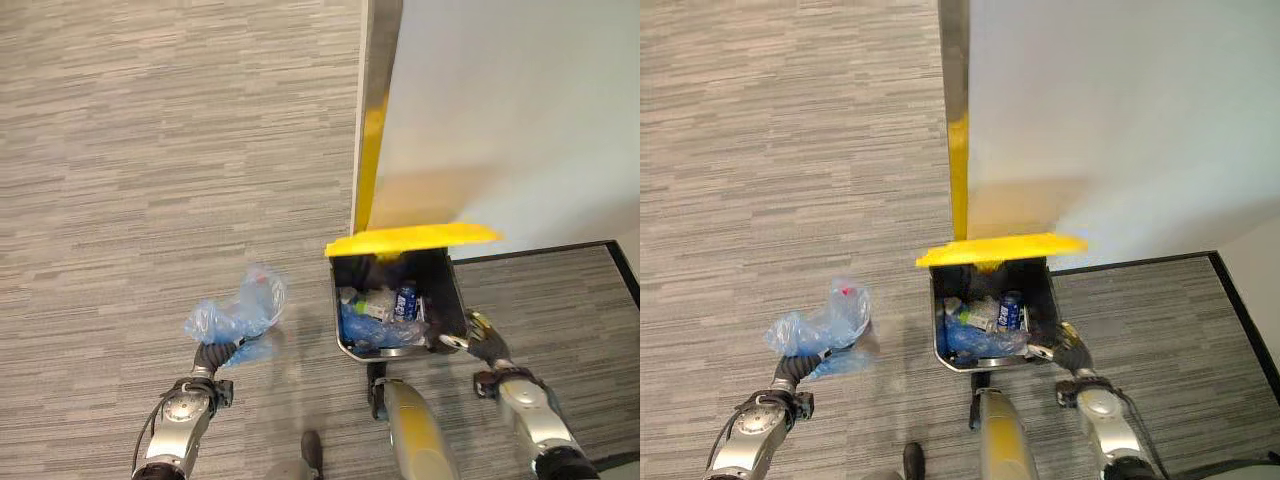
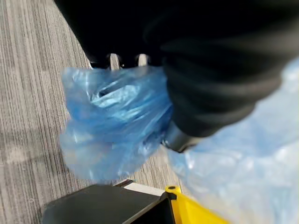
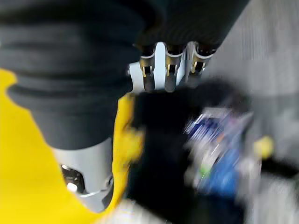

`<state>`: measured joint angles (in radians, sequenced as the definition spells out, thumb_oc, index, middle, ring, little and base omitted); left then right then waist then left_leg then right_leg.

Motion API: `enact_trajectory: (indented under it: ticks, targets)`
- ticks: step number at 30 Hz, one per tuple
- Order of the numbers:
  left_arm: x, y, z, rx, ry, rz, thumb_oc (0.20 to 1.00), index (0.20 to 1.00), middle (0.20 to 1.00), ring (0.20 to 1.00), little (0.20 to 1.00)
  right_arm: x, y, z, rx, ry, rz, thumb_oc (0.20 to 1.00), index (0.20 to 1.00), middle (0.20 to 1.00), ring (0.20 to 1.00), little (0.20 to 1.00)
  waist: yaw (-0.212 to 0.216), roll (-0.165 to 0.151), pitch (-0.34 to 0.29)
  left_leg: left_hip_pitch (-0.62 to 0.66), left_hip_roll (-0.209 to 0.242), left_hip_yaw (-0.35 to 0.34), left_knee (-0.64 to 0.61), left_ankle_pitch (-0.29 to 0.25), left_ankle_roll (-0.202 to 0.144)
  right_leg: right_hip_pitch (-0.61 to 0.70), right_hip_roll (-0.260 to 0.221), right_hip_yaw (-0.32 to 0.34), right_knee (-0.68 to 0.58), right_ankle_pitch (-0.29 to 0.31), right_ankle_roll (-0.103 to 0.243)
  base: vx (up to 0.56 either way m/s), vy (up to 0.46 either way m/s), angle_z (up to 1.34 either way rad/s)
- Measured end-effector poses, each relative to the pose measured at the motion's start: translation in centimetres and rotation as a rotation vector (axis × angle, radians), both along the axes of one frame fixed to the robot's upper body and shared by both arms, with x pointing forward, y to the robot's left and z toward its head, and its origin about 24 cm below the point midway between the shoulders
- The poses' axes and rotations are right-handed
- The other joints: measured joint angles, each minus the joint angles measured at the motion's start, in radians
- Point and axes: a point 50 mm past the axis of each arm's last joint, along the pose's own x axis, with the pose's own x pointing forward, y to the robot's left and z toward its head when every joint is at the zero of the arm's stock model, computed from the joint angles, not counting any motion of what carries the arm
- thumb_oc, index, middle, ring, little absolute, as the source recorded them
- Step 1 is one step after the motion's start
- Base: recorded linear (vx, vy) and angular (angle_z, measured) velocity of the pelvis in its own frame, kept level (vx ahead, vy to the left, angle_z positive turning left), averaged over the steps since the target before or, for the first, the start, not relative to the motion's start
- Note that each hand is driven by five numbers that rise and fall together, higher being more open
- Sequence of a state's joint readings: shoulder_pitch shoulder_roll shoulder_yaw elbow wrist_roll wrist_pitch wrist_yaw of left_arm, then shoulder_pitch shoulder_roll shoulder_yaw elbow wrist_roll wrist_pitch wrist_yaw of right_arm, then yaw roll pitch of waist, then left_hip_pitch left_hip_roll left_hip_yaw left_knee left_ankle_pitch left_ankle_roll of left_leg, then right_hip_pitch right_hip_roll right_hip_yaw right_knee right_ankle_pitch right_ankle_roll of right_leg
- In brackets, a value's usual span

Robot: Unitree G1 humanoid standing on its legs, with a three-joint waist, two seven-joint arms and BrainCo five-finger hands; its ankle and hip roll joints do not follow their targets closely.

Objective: Gather garbage on tea table into small bin, then transfer packed bag to large trash can.

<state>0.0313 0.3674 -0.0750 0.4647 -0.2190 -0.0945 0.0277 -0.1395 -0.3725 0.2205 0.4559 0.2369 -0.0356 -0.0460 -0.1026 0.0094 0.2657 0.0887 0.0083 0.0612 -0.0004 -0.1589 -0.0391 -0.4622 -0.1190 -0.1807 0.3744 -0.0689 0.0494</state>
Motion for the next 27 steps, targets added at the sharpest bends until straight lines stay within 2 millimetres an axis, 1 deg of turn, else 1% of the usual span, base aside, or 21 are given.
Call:
enact_trajectory:
  ticks: [3,5,6,8,10,11,12,13,14,16,19,21,22,23,25,27]
  targets:
    - [0.6,-1.3,0.4,-0.005,-0.02,-0.064,0.2,0.2,0.2,0.2,0.2,3.3,3.1,3.1,-0.005,-0.113,0.124,1.0,1.0,1.0,1.0,1.0,0.031,0.015,-0.009,-0.016,0.003,-0.022,0.013,0.001,0.0,-0.009,-0.009,-0.015,0.025,0.0,-0.004,0.0,-0.015,0.18]
    - [1.7,-2.5,1.0,-0.005,-0.044,-0.122,0.2,0.2,0.2,0.2,0.2,6.3,5.0,6.5,-0.036,-0.213,0.199,1.0,1.0,1.0,1.0,1.0,0.06,0.018,-0.01,-0.035,0.004,-0.027,0.018,0.004,-0.004,-0.022,-0.011,-0.022,0.024,0.005,-0.012,-0.04,-0.037,0.18]
    - [2.8,-3.6,1.6,-0.011,-0.07,-0.173,0.2,0.2,0.2,0.2,0.2,8.7,6.4,9.5,-0.074,-0.286,0.244,1.0,1.0,1.0,1.0,1.0,0.081,0.017,-0.01,-0.057,0.005,-0.035,0.029,0.005,-0.007,-0.033,-0.015,-0.031,0.023,0.008,-0.018,-0.04,-0.044,0.18]
    - [4.1,-4.8,2.6,-0.021,-0.112,-0.23,0.2,0.2,0.2,0.2,0.2,10.9,6.5,12.2,-0.148,-0.333,0.238,1.0,1.0,1.0,1.0,1.0,0.096,0.016,-0.009,-0.069,0.005,-0.052,0.032,0.009,-0.012,-0.035,-0.021,-0.043,0.019,0.01,-0.021,-0.04,-0.036,0.21]
    - [5.1,-5.6,3.7,0.009,-0.151,-0.305,0.2,0.2,0.2,0.2,0.2,12.2,6.2,14.6,-0.278,-0.374,0.259,1.0,1.0,1.0,1.0,1.0,0.111,0.011,-0.006,-0.072,0.004,-0.055,0.032,0.012,-0.013,-0.036,-0.024,-0.045,0.019,0.01,-0.021,-0.03,-0.025,0.08]
    - [5.7,-6.2,4.7,0.033,-0.181,-0.36,0.2,0.2,0.2,0.2,0.2,12.5,6.1,15.4,-0.304,-0.386,0.264,1.0,1.0,1.0,1.0,1.0,0.108,0.003,-0.001,-0.073,0.003,-0.055,0.031,0.012,-0.013,-0.035,-0.026,-0.046,0.014,0.01,-0.021,-0.02,-0.018,0.06]
    - [6.1,-7.4,5.7,0.053,-0.217,-0.443,0.2,0.2,0.2,0.2,0.2,12.6,5.7,15.3,-0.326,-0.376,0.254,1.0,1.0,1.0,1.0,1.0,0.103,-0.006,0.005,-0.081,0.002,-0.057,0.031,0.013,-0.013,-0.039,-0.028,-0.047,0.011,0.011,-0.021,-0.02,-0.02,0.05]
    - [6.4,-8.2,6.3,0.055,-0.24,-0.489,0.2,0.2,0.2,0.2,0.2,12.7,5.4,15.3,-0.333,-0.374,0.247,1.0,1.0,1.0,1.0,1.0,0.1,-0.012,0.008,-0.088,0.001,-0.059,0.033,0.014,-0.012,-0.043,-0.028,-0.047,0.008,0.013,-0.02,-0.02,-0.013,0.06]
    - [7.1,-9.7,7.1,0.057,-0.271,-0.557,0.2,0.2,0.2,0.2,0.2,13.0,5.0,15.4,-0.343,-0.363,0.23,1.0,1.0,1.0,1.0,1.0,0.087,-0.022,0.016,-0.095,0.001,-0.059,0.033,0.014,-0.012,-0.048,-0.028,-0.047,0.006,0.015,-0.022,0.0,0.0,0.0]
    - [8.8,-12.6,9.7,0.059,-0.361,-0.653,0.2,0.2,0.2,0.2,0.2,13.4,3.5,15.8,-0.377,-0.346,0.182,1.0,1.0,1.0,1.0,1.0,0.066,-0.028,0.044,-0.098,0.0,-0.06,0.031,0.014,-0.012,-0.05,-0.028,-0.048,0.004,0.017,-0.024,0.0,0.0,0.0]
    - [10.0,-14.6,11.4,0.073,-0.418,-0.703,0.2,0.2,0.2,0.2,0.2,13.5,3.1,16.4,-0.394,-0.36,0.164,1.0,1.0,1.0,1.0,1.0,0.036,-0.032,0.06,-0.106,-0.006,-0.055,0.03,0.013,-0.011,-0.061,-0.03,-0.042,0.004,0.02,-0.03,-0.03,0.008,-0.04]
    - [11.0,-15.3,11.9,0.078,-0.426,-0.695,0.2,0.2,0.2,0.2,0.2,13.8,3.1,17.1,-0.399,-0.377,0.151,1.0,1.0,1.0,1.0,1.0,0.02,-0.032,0.072,-0.106,-0.01,-0.053,0.029,0.013,-0.01,-0.062,-0.033,-0.038,0.003,0.022,-0.033,-0.04,0.007,-0.08]
    - [12.1,-15.7,12.6,0.133,-0.44,-0.684,0.2,0.2,0.2,0.2,0.2,14.0,3.4,18.0,-0.417,-0.403,0.161,1.0,1.0,1.0,1.0,1.0,-0.011,-0.039,0.087,-0.107,-0.017,-0.047,0.031,0.01,-0.006,-0.068,-0.034,-0.03,0.002,0.025,-0.038,-0.07,0.009,-0.1]
    - [12.9,-15.7,13.0,0.182,-0.438,-0.684,0.2,0.2,0.2,0.2,0.2,14.1,3.5,18.5,-0.422,-0.416,0.158,1.0,1.0,1.0,1.0,1.0,-0.011,-0.039,0.097,-0.108,-0.02,-0.047,0.03,0.01,-0.005,-0.068,-0.037,-0.028,0.0,0.027,-0.04,-0.05,0.002,-0.1]
    - [13.6,-15.9,13.8,0.235,-0.456,-0.679,0.2,0.2,0.2,0.2,0.2,14.2,3.8,19.3,-0.427,-0.443,0.163,1.0,1.0,1.0,1.0,1.0,-0.039,-0.049,0.115,-0.109,-0.028,-0.038,0.03,0.01,-0.005,-0.075,-0.037,-0.017,-0.002,0.031,-0.045,-0.04,0.006,-0.12]
    - [14.2,-16.5,14.5,0.281,-0.469,-0.692,0.2,0.2,0.2,0.2,0.2,14.0,3.9,20.1,-0.452,-0.479,0.172,1.0,1.0,1.0,1.0,1.0,-0.054,-0.05,0.121,-0.126,-0.034,-0.023,0.031,0.01,-0.005,-0.097,-0.037,-0.004,-0.005,0.039,-0.042,-0.02,-0.01,-0.16]
